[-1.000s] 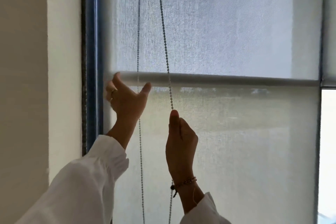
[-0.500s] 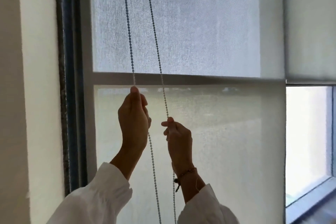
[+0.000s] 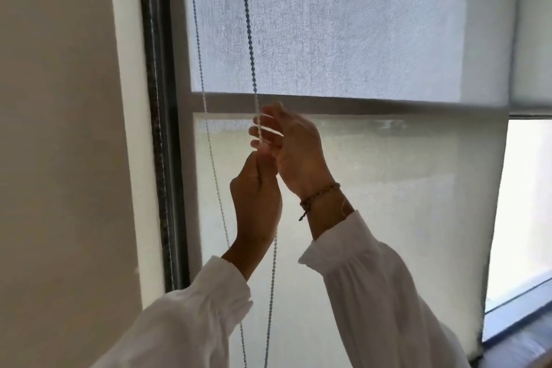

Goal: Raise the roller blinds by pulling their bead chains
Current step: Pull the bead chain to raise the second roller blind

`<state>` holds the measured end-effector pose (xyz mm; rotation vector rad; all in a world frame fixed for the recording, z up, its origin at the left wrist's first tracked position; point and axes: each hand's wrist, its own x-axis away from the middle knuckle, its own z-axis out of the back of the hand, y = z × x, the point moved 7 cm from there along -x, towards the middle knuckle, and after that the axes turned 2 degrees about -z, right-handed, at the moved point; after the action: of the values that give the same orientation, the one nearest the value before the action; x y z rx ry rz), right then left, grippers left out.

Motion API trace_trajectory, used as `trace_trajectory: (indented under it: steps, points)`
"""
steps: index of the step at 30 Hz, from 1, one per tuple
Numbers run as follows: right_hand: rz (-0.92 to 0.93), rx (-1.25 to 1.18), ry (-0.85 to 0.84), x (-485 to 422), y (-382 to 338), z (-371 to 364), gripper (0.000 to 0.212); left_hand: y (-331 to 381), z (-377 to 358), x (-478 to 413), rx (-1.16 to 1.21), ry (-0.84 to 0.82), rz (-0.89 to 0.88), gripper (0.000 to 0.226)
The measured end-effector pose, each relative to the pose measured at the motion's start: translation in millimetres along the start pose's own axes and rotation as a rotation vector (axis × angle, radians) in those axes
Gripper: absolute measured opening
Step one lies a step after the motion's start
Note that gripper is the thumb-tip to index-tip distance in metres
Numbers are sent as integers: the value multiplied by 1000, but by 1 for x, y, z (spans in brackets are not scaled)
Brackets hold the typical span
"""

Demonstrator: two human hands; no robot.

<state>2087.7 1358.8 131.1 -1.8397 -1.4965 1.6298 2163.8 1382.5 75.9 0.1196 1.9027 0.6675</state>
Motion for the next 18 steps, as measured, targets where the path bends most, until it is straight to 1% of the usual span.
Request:
trace_trajectory:
  steps: [3,4,5,9,12,14,16,17,18]
  points:
    - [-27,-8,-114,-4,-19,-30,26,6,10,1,-62,12,-70,37]
    - [-35,-2,-121,-5,-24,-38,29,8,13,-1,-83,2,-98,37]
    - [-25,16,-105,-6,-29,-44,32,12,15,-2,-113,-14,-139,38]
    - [134,74,23,-5,-44,-51,40,29,16,-7,-218,-116,-316,34]
    - [215,70,69,0,-60,-40,41,19,32,-17,-225,-191,-308,30]
    - [257,107,113,4,-71,-31,42,15,48,-26,-351,-143,-357,28]
    - [269,103,141,11,-77,-26,39,11,59,-36,-586,-40,-428,26]
    - [275,99,144,14,-79,-24,37,7,62,-42,-687,19,-409,29]
    - [285,107,146,17,-81,-23,35,2,66,-46,-764,84,-372,37]
